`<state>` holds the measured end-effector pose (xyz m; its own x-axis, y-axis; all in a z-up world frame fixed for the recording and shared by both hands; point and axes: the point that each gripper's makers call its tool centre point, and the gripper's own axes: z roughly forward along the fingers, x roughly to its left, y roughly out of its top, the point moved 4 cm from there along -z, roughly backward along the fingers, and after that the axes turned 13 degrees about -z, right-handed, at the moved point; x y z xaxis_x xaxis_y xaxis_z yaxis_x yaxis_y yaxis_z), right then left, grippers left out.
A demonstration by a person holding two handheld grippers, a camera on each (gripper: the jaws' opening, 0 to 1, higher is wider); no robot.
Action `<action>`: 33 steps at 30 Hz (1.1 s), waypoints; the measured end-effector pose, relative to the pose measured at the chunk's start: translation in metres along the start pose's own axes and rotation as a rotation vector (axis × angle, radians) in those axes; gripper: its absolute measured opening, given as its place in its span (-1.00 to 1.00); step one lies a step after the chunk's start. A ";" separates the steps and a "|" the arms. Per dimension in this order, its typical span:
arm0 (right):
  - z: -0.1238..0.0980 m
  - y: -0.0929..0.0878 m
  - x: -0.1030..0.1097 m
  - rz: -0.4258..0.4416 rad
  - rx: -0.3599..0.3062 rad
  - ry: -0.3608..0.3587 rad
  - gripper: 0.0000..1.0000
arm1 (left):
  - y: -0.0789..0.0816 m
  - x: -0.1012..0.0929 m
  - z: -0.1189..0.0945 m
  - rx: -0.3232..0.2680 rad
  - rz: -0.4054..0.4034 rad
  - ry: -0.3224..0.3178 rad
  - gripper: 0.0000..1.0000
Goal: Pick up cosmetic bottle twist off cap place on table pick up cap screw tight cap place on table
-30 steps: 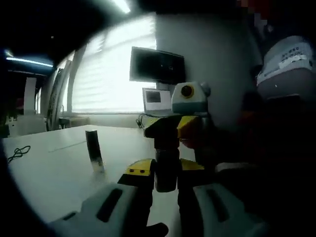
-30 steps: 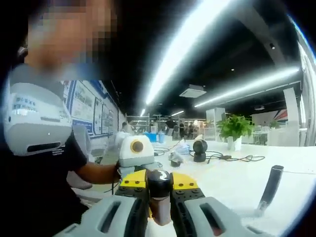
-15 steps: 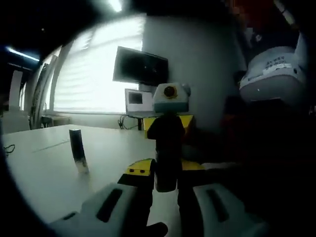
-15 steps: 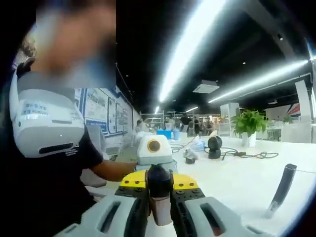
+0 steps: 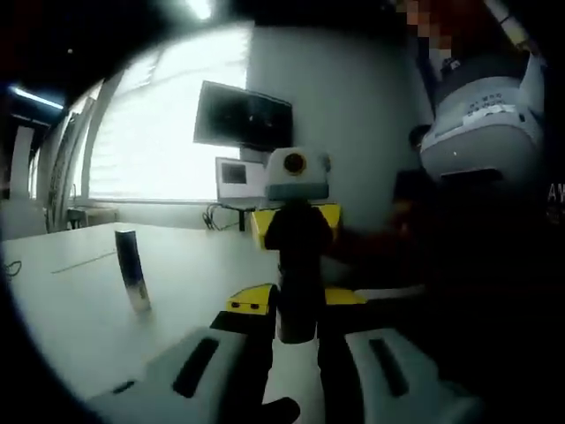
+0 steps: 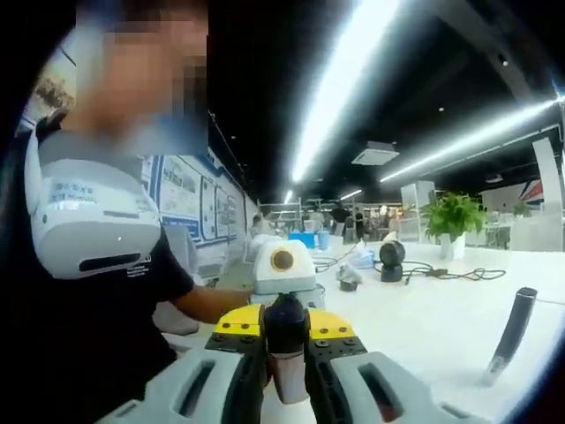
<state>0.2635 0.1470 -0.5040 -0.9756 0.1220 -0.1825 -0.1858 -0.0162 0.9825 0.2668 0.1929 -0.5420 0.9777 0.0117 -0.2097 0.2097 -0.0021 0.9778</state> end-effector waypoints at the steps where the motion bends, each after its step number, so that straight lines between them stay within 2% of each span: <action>1: 0.000 -0.001 0.000 0.002 0.002 -0.004 -0.77 | -0.001 0.000 0.000 0.002 -0.003 0.003 -0.83; 5: -0.001 -0.005 -0.001 -0.029 0.004 -0.036 -0.76 | -0.002 0.004 -0.002 0.000 -0.003 0.022 -0.83; 8: -0.002 -0.007 -0.004 -0.031 0.010 -0.064 -0.59 | 0.003 0.006 -0.005 -0.028 -0.010 0.036 -0.83; 12: -0.005 -0.001 -0.008 -0.008 -0.025 -0.099 -0.59 | 0.001 0.009 -0.006 -0.022 -0.003 0.062 -0.83; 18: -0.005 0.006 -0.013 -0.009 -0.028 -0.164 -0.61 | 0.000 0.009 -0.005 -0.034 0.006 0.104 -0.83; 21: -0.005 0.007 -0.015 -0.002 -0.030 -0.209 -0.61 | -0.002 0.012 -0.005 -0.031 0.030 0.158 -0.83; 26: -0.003 0.005 -0.016 -0.019 -0.027 -0.294 -0.61 | -0.001 0.013 -0.005 -0.076 0.029 0.250 -0.83; 31: -0.001 0.002 -0.016 -0.011 -0.034 -0.324 -0.61 | 0.000 0.015 -0.004 -0.086 0.047 0.314 -0.83; 33: 0.000 0.000 -0.018 -0.009 -0.016 -0.347 -0.61 | 0.001 0.018 -0.005 -0.091 0.049 0.346 -0.83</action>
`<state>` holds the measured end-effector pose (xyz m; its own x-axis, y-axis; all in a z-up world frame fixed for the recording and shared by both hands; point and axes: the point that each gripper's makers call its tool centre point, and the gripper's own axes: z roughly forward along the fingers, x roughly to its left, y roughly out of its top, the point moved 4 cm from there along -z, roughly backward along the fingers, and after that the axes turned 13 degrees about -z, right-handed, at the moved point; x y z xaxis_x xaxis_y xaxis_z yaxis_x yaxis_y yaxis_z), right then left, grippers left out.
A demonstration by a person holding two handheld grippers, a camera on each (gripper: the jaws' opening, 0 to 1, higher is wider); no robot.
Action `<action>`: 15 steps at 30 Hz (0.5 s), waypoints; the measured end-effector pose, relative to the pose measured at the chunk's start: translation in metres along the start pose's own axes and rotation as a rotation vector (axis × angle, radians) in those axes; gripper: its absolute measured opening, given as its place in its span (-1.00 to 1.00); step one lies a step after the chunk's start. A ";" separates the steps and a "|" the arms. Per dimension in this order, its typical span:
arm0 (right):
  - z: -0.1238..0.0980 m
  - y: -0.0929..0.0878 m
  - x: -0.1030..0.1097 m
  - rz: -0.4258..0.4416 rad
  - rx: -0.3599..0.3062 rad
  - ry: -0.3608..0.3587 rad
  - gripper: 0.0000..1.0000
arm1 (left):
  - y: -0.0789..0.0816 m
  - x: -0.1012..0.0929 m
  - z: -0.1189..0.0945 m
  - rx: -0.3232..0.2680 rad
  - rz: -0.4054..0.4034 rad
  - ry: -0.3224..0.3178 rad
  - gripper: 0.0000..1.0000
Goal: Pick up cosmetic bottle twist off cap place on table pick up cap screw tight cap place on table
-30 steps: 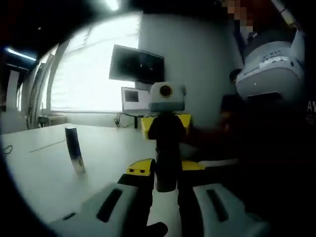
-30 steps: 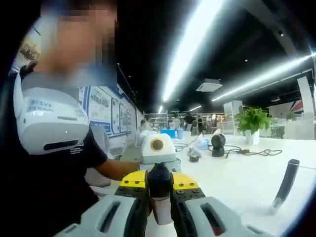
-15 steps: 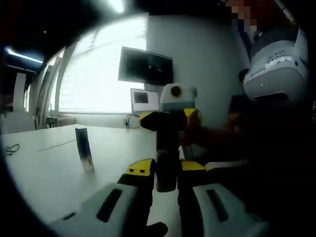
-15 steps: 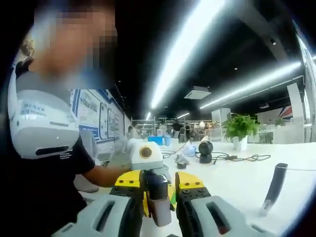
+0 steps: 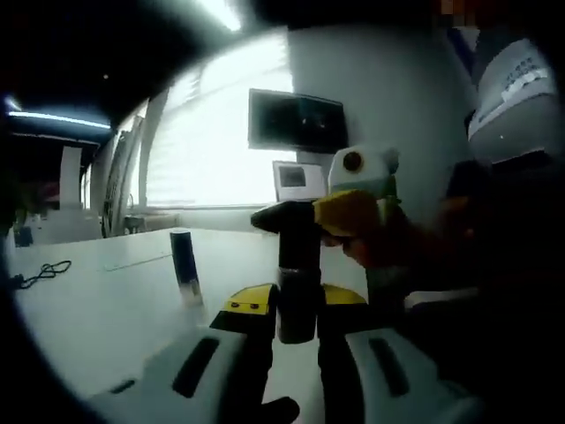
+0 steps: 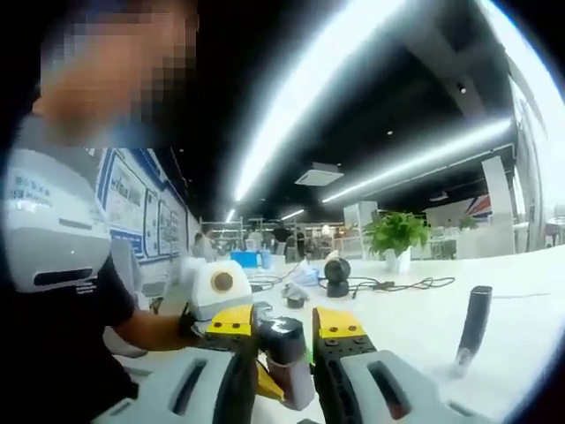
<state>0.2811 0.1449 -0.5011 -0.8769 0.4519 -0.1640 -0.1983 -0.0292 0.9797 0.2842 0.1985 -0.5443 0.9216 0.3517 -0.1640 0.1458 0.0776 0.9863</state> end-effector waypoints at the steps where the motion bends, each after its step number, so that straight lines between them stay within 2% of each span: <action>1: 0.000 -0.001 -0.001 0.001 0.009 -0.014 -0.61 | 0.000 0.000 0.000 -0.001 0.004 0.010 -0.83; 7: 0.001 -0.001 0.000 -0.026 0.009 -0.060 -0.61 | -0.002 0.005 0.003 -0.001 0.027 0.086 -0.83; 15: 0.003 0.001 -0.004 -0.113 0.033 -0.157 -0.59 | 0.004 0.005 0.004 -0.040 0.049 0.160 -0.83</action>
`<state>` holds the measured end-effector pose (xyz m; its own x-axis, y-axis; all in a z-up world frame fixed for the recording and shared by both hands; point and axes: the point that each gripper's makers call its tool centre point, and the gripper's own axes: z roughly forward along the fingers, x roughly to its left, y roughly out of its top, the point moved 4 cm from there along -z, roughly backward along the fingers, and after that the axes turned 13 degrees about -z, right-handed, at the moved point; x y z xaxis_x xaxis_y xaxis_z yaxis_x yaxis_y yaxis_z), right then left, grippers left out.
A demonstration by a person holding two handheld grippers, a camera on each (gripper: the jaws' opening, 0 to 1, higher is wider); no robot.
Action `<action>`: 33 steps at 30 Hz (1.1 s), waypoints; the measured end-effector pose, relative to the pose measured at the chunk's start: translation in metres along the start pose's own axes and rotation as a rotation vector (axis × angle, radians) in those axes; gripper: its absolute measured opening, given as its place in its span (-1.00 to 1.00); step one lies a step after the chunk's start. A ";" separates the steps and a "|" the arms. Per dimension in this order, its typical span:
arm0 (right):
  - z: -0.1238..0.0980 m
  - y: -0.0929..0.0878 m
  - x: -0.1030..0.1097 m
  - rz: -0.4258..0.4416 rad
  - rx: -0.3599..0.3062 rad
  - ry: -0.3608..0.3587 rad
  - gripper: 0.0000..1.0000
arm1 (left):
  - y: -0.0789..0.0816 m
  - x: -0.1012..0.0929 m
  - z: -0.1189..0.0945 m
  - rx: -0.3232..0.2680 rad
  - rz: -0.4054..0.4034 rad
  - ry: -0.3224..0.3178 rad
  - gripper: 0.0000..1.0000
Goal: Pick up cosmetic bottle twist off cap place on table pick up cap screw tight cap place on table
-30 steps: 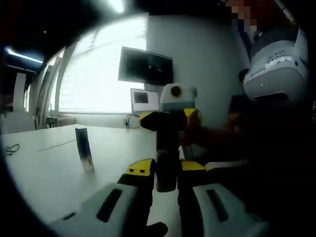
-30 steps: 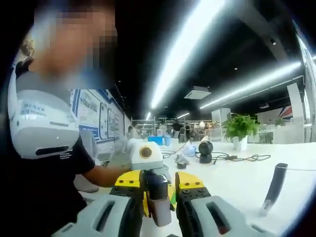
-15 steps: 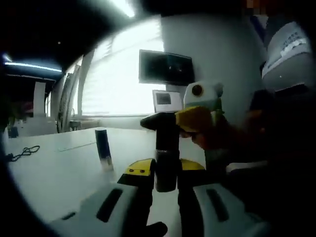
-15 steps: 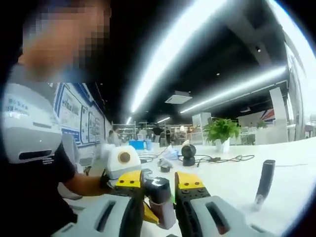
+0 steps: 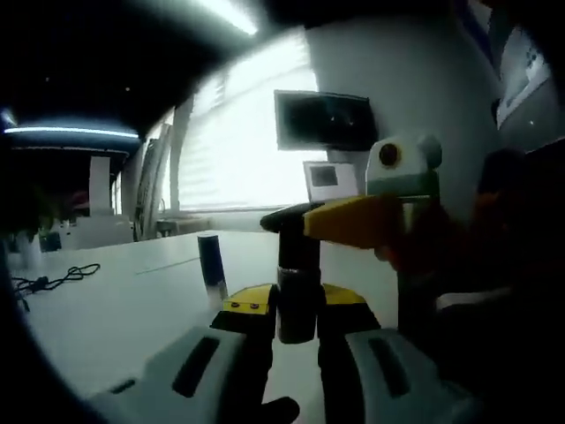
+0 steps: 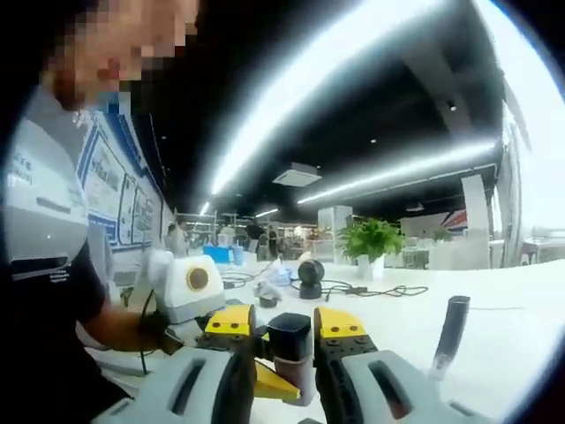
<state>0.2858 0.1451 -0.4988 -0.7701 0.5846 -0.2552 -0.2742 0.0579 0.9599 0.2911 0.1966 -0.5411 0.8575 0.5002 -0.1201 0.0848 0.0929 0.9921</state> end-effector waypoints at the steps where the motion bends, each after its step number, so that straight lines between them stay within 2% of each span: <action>1: 0.001 0.000 0.001 -0.013 0.005 -0.008 -0.58 | 0.001 0.001 0.000 -0.004 0.013 0.020 -0.83; 12: 0.004 0.004 -0.002 -0.061 0.016 -0.093 -0.57 | 0.006 0.005 0.002 -0.051 0.019 0.100 -0.83; 14: 0.004 0.004 -0.006 -0.079 0.028 -0.133 -0.57 | 0.007 0.006 0.002 -0.059 0.020 0.115 -0.83; 17: 0.005 0.003 -0.008 -0.058 0.036 -0.145 -0.58 | 0.008 0.008 0.003 -0.056 0.026 0.155 -0.83; 22: 0.009 0.000 -0.007 -0.071 0.062 -0.174 -0.60 | 0.006 0.009 0.005 -0.048 0.037 0.173 -0.83; 25: 0.009 0.000 -0.008 -0.082 0.064 -0.183 -0.75 | 0.006 0.008 0.005 -0.044 0.053 0.180 -0.83; 33: 0.008 0.001 -0.009 -0.101 0.065 -0.172 -0.76 | 0.009 0.011 0.007 -0.038 0.051 0.173 -0.83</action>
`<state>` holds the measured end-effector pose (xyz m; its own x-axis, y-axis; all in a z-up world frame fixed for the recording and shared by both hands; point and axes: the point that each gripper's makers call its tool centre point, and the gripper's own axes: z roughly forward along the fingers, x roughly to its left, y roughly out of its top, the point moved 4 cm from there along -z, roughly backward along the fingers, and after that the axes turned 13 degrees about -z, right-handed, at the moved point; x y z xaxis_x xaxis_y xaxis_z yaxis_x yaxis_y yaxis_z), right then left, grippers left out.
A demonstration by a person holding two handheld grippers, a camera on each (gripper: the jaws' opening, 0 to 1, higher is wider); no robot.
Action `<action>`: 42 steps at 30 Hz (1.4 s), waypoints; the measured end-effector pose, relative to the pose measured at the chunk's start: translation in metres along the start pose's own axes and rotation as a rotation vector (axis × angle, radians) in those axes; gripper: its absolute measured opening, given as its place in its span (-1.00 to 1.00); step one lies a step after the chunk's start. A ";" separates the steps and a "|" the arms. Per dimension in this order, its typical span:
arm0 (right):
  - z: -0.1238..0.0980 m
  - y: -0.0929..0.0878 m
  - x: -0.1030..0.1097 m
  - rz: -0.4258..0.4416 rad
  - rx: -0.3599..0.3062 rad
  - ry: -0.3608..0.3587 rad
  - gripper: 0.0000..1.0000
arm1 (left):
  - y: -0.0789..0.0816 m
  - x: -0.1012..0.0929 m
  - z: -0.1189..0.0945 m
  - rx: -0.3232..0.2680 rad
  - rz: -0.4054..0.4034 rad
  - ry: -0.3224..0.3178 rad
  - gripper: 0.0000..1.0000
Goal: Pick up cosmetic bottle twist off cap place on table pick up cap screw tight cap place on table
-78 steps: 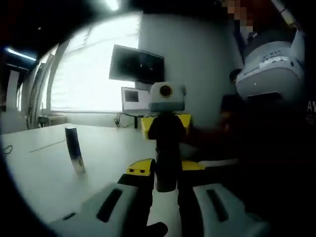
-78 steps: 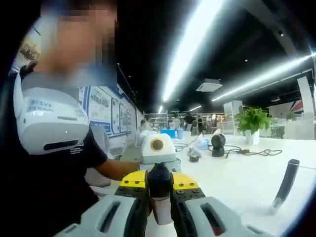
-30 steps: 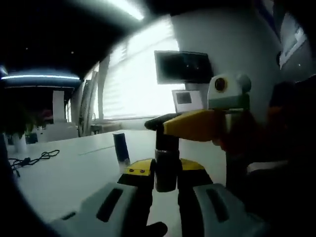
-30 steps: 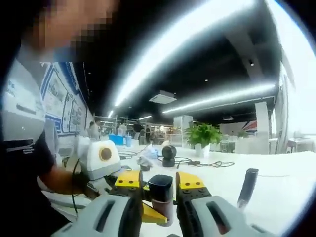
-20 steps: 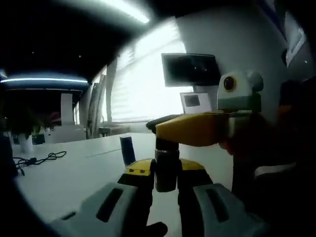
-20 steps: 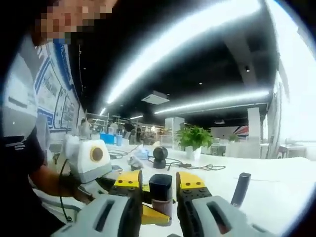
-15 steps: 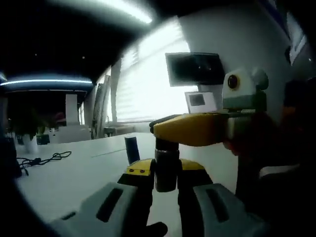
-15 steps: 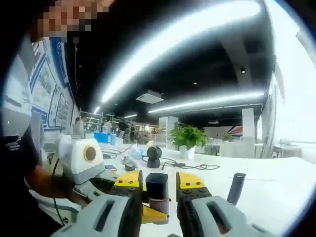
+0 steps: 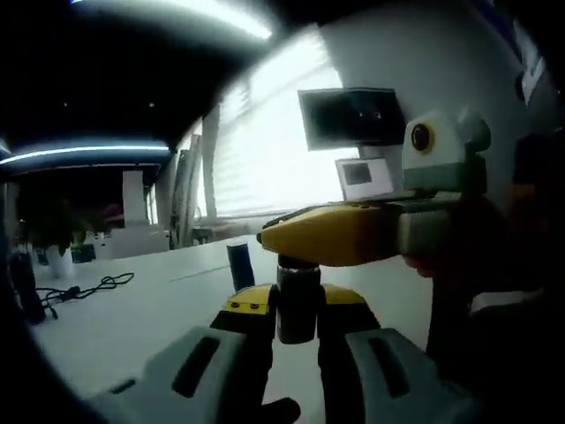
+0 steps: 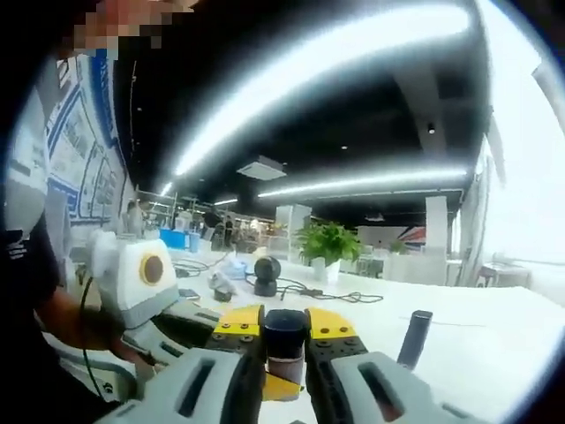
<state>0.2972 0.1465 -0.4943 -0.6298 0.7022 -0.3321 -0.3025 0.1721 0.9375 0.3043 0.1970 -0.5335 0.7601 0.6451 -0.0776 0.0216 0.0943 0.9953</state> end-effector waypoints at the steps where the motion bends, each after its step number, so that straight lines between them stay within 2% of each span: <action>1: 0.000 0.000 0.000 0.000 0.000 0.007 -0.76 | 0.000 0.000 0.000 0.001 -0.001 -0.002 -0.83; 18: -0.006 0.001 0.001 0.008 -0.003 0.092 -0.77 | -0.004 -0.005 -0.002 0.030 0.027 -0.054 -0.83; 22: -0.007 0.002 0.004 0.022 -0.006 0.135 -0.77 | -0.003 -0.007 -0.004 0.040 0.003 -0.102 -0.83; 32: -0.011 0.002 0.006 0.055 -0.014 0.214 -0.77 | -0.005 -0.012 -0.009 0.054 0.032 -0.187 -0.83; 42: -0.016 0.000 0.009 0.116 -0.038 0.317 -0.77 | -0.008 -0.018 -0.012 0.072 -0.020 -0.296 -0.83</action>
<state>0.2801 0.1418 -0.4991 -0.8512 0.4643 -0.2449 -0.2387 0.0732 0.9683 0.2828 0.1937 -0.5405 0.9152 0.3934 -0.0878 0.0767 0.0439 0.9961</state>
